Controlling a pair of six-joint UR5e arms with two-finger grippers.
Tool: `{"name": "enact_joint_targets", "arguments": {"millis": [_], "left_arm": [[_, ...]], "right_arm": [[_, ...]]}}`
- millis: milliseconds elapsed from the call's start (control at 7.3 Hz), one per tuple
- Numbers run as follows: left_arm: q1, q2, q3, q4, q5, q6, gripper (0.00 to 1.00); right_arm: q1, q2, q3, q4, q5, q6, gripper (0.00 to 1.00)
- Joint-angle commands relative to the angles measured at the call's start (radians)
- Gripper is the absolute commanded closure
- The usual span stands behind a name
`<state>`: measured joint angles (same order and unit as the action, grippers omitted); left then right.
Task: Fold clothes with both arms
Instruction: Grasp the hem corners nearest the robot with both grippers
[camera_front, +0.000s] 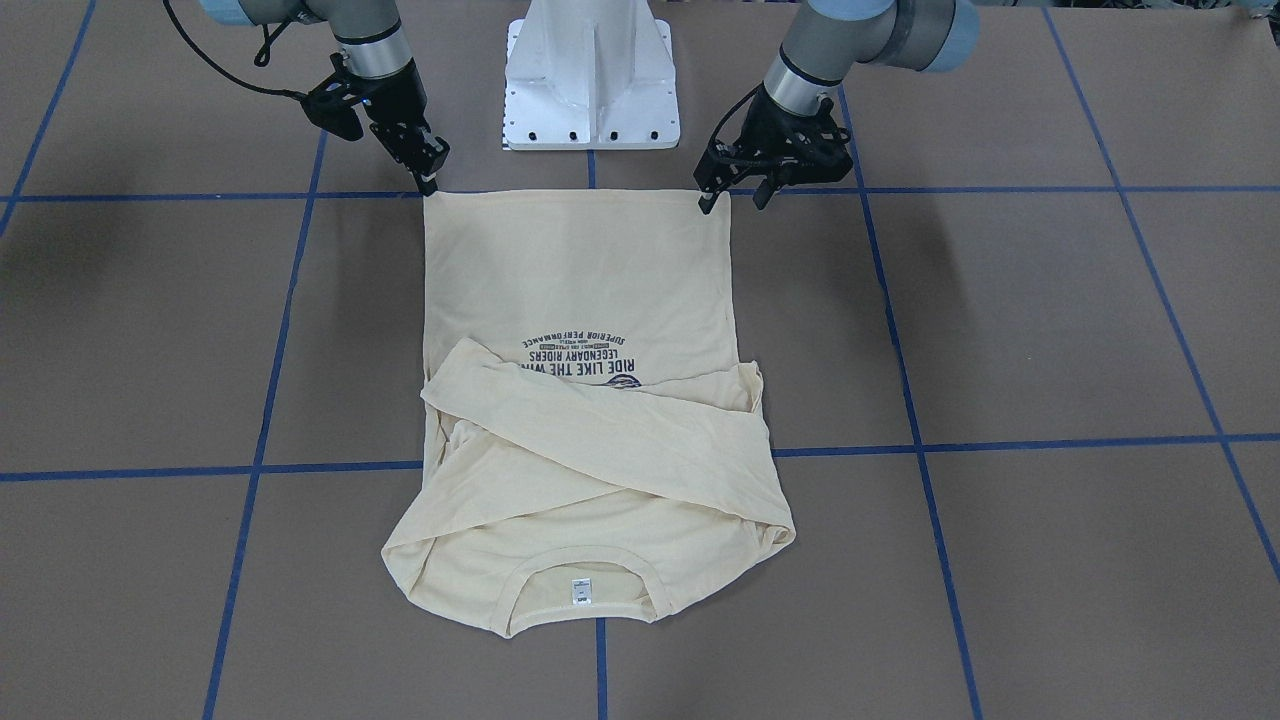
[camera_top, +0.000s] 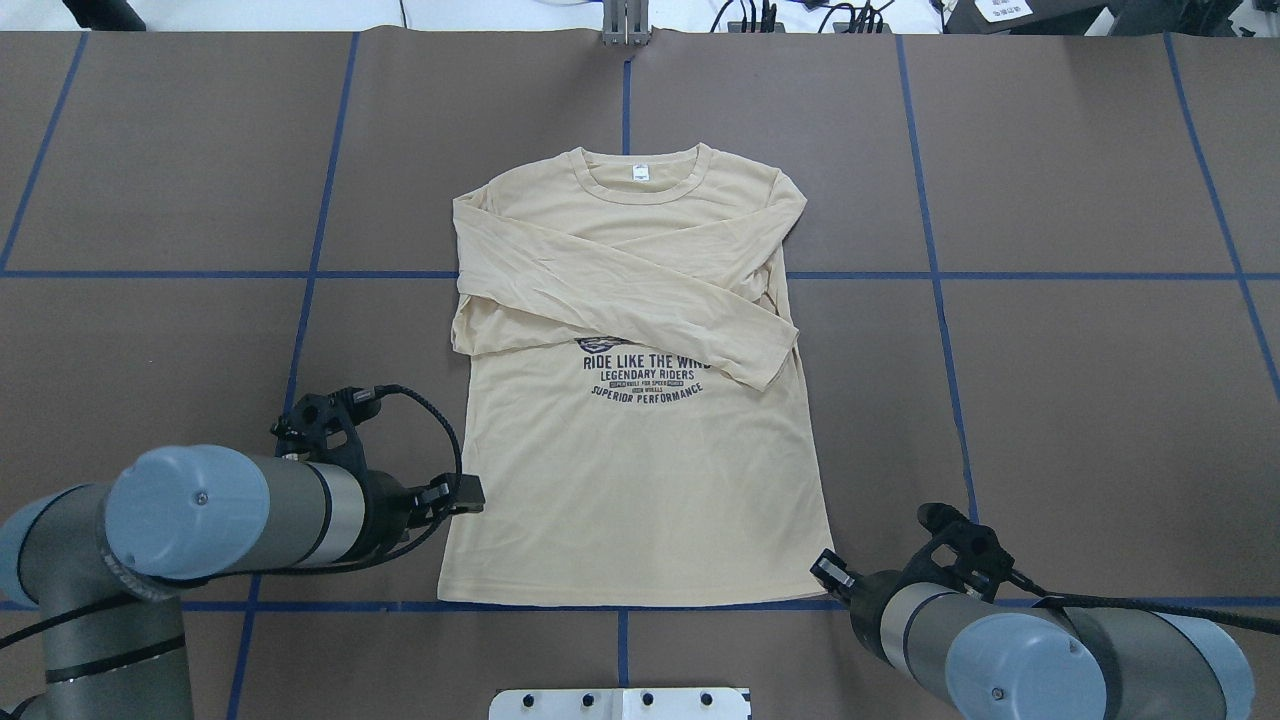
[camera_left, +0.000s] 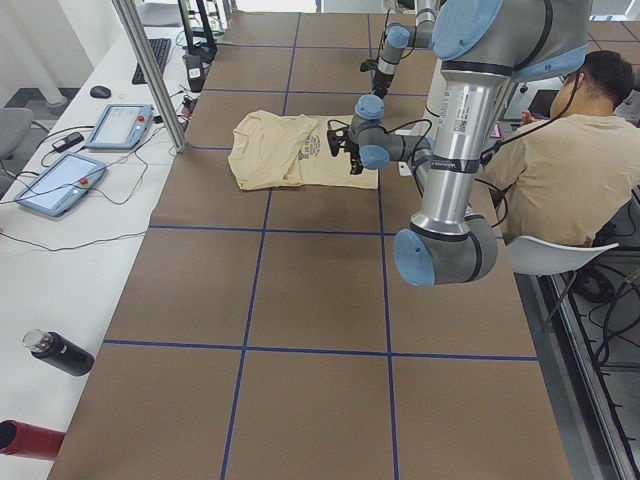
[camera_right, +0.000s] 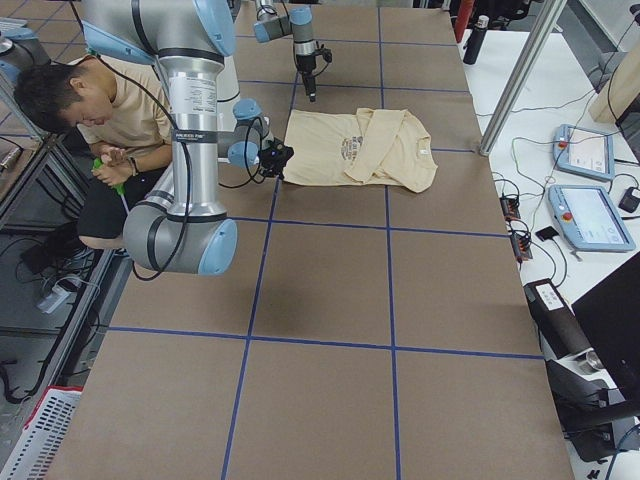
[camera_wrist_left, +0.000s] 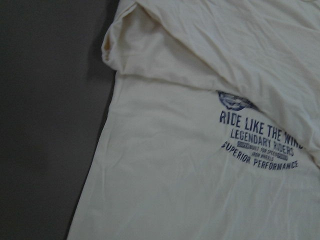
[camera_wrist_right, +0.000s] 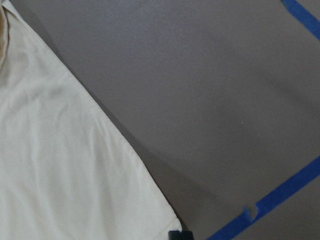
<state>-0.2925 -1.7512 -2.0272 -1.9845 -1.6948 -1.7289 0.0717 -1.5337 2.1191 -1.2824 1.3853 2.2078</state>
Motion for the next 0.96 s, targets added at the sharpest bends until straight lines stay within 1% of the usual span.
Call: {"name": "enact_joint_targets", "arguments": {"millis": [0,274,548,685,822], "left_arm": [[0.084,0.019,0.007,0.006,0.027,-0.083,0.18],[0.104,0.013,0.025,0.026,0.027,-0.086,0.25],[0.105,0.013,0.036,0.027,0.027,-0.086,0.27],[0.105,0.013,0.041,0.027,0.027,-0.086,0.31],[0.105,0.009,0.045,0.027,0.026,-0.086,0.38]], "right_arm": [[0.0,0.0,-0.002,0.0,0.0,0.0,1.0],[0.002,0.0,-0.004,0.0,0.0,0.0,1.0],[0.002,-0.005,-0.004,0.0,-0.002,0.003,1.0],[0.0,-0.008,-0.002,0.0,-0.002,0.003,1.0],[0.0,-0.008,-0.002,0.0,-0.002,0.003,1.0]]}}
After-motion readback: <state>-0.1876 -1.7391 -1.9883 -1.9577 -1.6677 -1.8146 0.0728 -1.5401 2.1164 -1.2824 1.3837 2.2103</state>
